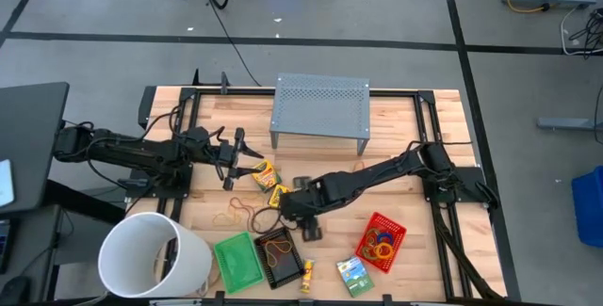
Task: Pick & Place Office Desk Supplies
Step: Put the orange rubber band into the black bin
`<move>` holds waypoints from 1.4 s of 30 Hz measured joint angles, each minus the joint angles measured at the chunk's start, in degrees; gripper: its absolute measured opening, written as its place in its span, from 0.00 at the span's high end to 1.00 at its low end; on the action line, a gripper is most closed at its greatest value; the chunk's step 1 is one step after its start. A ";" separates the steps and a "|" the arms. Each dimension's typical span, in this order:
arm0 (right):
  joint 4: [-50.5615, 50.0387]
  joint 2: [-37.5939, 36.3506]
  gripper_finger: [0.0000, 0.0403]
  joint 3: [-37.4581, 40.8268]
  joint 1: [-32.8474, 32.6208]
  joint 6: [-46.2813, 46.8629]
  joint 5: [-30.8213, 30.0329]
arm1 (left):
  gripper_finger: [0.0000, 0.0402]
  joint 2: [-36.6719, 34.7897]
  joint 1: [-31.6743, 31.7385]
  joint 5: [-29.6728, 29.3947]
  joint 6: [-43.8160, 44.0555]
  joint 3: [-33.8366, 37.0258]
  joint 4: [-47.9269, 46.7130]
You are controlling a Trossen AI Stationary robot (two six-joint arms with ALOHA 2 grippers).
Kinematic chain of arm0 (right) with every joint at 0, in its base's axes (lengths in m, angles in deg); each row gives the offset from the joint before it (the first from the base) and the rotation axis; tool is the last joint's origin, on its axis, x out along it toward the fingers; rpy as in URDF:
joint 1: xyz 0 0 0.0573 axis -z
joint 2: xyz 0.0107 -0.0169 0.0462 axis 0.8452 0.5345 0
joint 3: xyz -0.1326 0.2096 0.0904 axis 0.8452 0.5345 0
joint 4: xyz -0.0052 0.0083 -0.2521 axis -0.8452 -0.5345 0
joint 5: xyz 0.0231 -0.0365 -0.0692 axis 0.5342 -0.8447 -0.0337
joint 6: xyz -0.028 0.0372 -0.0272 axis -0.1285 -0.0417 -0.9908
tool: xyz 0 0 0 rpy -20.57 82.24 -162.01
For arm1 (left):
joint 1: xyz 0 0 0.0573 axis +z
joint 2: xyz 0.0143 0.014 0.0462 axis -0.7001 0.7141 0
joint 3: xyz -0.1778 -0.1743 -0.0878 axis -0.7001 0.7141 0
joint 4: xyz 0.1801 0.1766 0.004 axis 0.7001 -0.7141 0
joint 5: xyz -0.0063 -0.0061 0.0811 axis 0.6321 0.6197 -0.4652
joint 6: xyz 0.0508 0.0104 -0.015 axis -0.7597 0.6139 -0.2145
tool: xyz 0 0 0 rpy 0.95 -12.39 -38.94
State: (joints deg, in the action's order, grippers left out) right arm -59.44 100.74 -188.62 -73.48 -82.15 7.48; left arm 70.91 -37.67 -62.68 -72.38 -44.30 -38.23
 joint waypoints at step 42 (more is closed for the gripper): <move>87.21 -28.29 0.59 69.61 8.86 -1.45 -6.18 | 0.54 0.00 -0.02 2.63 0.55 -0.01 -2.86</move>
State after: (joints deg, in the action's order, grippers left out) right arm 27.77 72.45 -119.01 -64.61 -83.59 1.30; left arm 70.91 -37.69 -60.05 -71.83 -44.31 -41.09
